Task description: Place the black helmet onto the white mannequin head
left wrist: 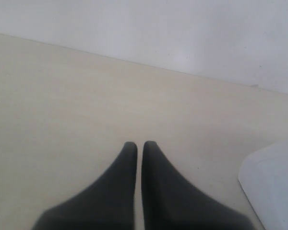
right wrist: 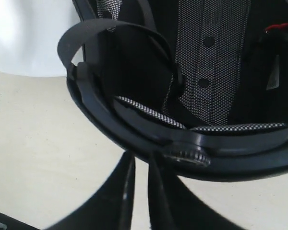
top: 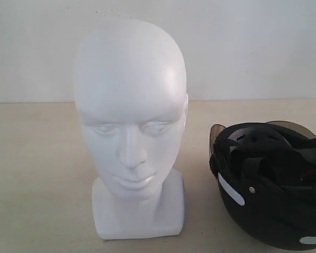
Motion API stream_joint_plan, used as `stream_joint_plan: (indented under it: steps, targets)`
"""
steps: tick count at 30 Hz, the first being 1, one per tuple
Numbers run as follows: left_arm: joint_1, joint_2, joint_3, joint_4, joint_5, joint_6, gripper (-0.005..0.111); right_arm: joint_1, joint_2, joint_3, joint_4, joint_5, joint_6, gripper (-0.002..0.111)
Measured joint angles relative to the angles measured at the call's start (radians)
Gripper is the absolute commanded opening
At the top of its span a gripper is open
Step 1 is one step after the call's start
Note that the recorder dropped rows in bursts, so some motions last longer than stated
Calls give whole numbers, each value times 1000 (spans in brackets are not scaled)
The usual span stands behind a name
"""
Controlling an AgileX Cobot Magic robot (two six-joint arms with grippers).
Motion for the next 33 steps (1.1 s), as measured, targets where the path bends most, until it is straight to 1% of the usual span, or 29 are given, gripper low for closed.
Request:
stream_joint_plan:
  steps: [17,21,24,25,28,30,32,33]
  targets:
    - [0,0,0,0,0,0,4,2,69,52,43,-58,-38,10]
    - [0,0,0,0,0,0,4,2,69,52,-19,-61,-2,10]
    - [0,0,0,0,0,0,4,2,69,50,-230,-75,134,10]
    - [0,0,0,0,0,0,4,2,66,42,-264,-77,153,10]
    - [0,0,0,0,0,0,4,2,30,-22,-341,-112,188,10]
    - [0,0,0,0,0,0,4,-24,26,-78,-402,-119,220,10]
    - [0,0,0,0,0,0,4,-50,26,-112,-379,-112,220,10]
    - [0,0,0,0,0,0,4,-51,24,-116,-278,-96,168,10]
